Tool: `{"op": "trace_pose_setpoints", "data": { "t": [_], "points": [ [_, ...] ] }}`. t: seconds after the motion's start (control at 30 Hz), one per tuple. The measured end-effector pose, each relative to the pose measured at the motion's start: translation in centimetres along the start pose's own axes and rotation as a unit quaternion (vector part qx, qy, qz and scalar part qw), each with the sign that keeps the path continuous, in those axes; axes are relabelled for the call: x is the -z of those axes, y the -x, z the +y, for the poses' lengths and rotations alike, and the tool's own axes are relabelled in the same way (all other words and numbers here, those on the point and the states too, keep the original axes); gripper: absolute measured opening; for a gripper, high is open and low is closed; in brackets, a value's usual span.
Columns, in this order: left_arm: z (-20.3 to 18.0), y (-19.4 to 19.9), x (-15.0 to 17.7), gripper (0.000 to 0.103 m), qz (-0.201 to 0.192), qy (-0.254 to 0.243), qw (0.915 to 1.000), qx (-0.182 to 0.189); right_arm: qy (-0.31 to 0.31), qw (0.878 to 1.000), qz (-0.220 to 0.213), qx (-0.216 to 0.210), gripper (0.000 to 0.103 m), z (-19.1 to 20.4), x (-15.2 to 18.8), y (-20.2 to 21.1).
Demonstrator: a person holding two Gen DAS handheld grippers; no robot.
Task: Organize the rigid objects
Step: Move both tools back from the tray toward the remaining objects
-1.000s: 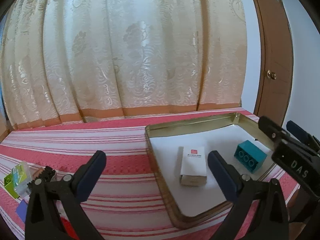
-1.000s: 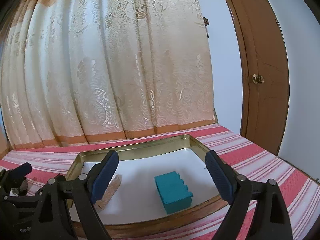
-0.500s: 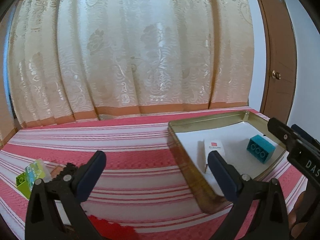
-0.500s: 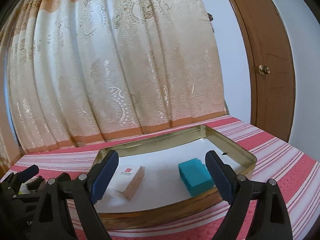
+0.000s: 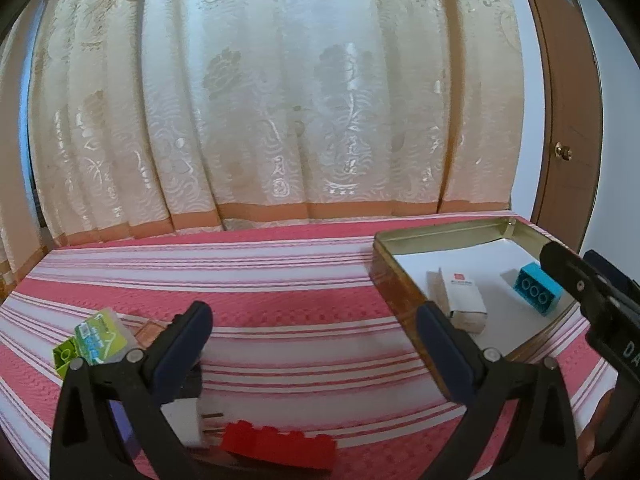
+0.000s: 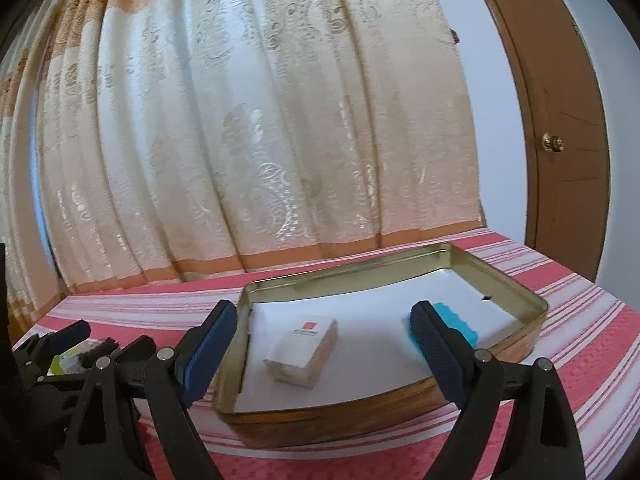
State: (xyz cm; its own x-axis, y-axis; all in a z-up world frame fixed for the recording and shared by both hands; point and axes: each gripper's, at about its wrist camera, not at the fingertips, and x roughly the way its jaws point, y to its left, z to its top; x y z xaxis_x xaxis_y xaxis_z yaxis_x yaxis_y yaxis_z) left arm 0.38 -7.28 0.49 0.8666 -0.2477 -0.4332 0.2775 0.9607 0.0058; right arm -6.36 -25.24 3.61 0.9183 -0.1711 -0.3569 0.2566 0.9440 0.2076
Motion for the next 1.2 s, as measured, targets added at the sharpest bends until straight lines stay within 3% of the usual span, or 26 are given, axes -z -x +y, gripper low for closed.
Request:
{"op": "trace_pose_setpoints", "data": {
  "t": [0.3, 0.57, 0.73, 0.83, 0.93, 1.0, 1.2],
  "points": [
    [3.9, 0.8, 0.8, 0.103, 0.013, 0.010, 0.9997, -0.017, 0.021, 0.997, 0.040, -0.065, 0.090, 3.1, 0.8, -0.6],
    [8.3, 1.5, 1.6, 0.103, 0.035, 0.039, 0.9978, -0.042, 0.054, 0.984, 0.097, -0.141, 0.090, 6.7, 1.9, -1.7],
    [10.7, 2.2, 2.2, 0.103, 0.042, 0.064, 0.9956, -0.054, 0.092, 0.963, 0.159, -0.196, 0.090, 9.5, 3.0, -3.1],
    [11.9, 2.2, 2.6, 0.103, 0.054, 0.081, 0.9938, -0.054, 0.134, 0.949, 0.175, -0.224, 0.089, 11.5, 3.7, -3.1],
    [12.6, 2.1, 2.8, 0.103, 0.062, 0.093, 0.9922, -0.055, 0.171, 0.938, 0.189, -0.233, 0.073, 13.0, 4.4, -3.2],
    [13.0, 2.1, 3.0, 0.103, 0.065, 0.101, 0.9912, -0.056, 0.188, 0.930, 0.210, -0.237, 0.057, 13.8, 4.9, -3.7],
    [13.5, 1.9, 3.3, 0.103, 0.076, 0.115, 0.9888, -0.058, 0.197, 0.899, 0.277, -0.274, 0.055, 15.0, 6.2, -5.7]
  ]
}}
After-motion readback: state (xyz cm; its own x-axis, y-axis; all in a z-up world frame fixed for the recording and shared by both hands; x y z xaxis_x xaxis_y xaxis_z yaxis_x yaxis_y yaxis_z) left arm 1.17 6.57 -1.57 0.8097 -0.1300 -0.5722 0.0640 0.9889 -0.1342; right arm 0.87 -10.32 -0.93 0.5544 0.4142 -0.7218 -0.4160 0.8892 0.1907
